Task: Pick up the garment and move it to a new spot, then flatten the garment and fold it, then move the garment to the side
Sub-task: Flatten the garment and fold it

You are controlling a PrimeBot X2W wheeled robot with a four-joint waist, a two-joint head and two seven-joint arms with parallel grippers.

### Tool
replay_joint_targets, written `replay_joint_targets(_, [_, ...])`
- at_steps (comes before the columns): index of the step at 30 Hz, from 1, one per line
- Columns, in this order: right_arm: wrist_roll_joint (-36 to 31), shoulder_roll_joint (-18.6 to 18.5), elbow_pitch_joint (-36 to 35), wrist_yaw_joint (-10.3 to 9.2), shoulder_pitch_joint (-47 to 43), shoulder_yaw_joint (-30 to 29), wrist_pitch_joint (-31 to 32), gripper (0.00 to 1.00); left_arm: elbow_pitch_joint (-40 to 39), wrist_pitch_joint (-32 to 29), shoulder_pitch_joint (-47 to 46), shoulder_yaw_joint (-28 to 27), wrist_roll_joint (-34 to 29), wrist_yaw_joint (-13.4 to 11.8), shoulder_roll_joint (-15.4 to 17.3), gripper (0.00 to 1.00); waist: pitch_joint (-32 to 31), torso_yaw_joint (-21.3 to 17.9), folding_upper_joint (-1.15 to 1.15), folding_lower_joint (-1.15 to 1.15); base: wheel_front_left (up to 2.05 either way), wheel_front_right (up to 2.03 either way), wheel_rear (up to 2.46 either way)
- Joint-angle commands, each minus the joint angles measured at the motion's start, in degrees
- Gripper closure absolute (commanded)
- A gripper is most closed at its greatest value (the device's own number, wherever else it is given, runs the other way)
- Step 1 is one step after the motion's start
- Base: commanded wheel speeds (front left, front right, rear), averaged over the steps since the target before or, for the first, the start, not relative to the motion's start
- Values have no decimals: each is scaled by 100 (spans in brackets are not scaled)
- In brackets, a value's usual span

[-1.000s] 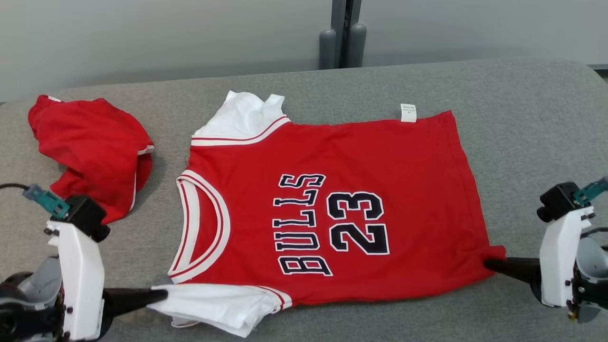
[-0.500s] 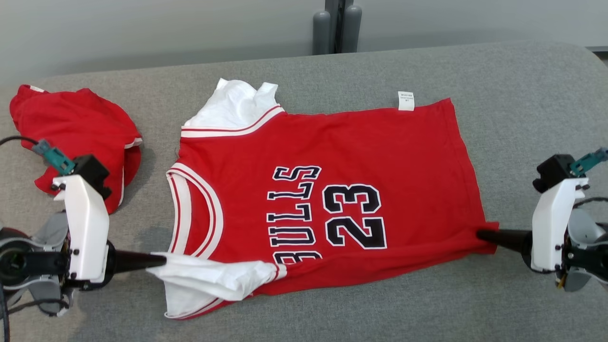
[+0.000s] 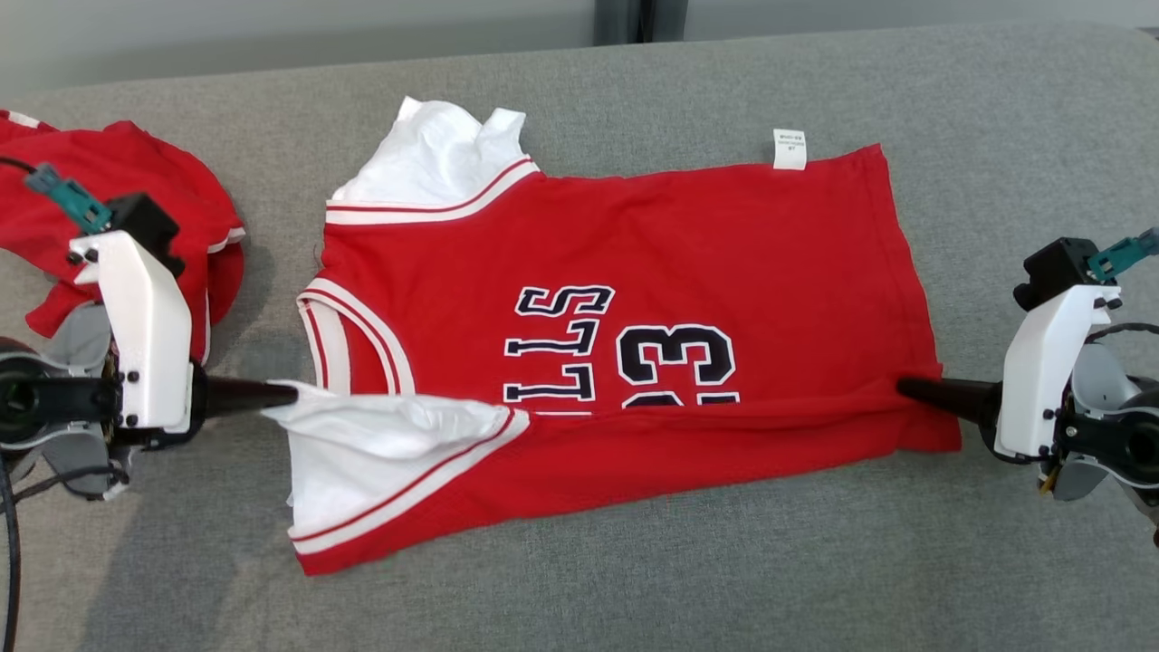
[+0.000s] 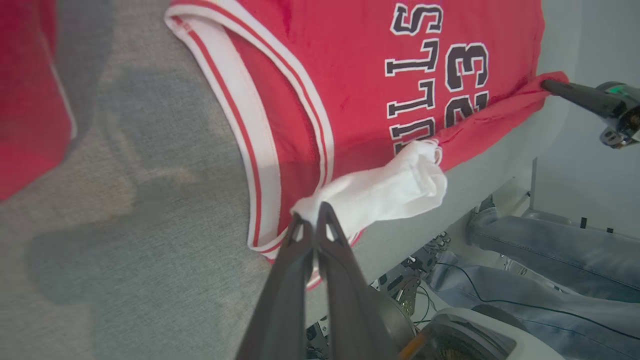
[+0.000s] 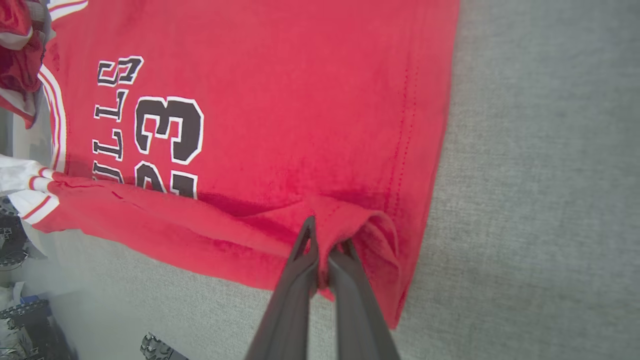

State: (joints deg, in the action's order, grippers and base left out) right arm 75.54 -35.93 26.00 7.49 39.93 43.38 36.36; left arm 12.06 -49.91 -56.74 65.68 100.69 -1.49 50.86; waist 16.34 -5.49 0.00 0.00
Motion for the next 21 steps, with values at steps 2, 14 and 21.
replay_joint_targets(2, [-83,65,42,2,83,-82,34,100,134,2,-114,-31,-43,63,-98,100,76,-10,0,0,0,0,0])
replay_joint_targets(14, [-543,383,198,2,69,-500,201,100,742,153,-295,-84,-248,403,-476,100,230,-68,0,0,0,0,0])
replay_joint_targets(21, [-758,495,160,2,-66,-747,328,100,969,179,-379,-116,-299,506,-582,100,218,-124,0,0,0,0,0])
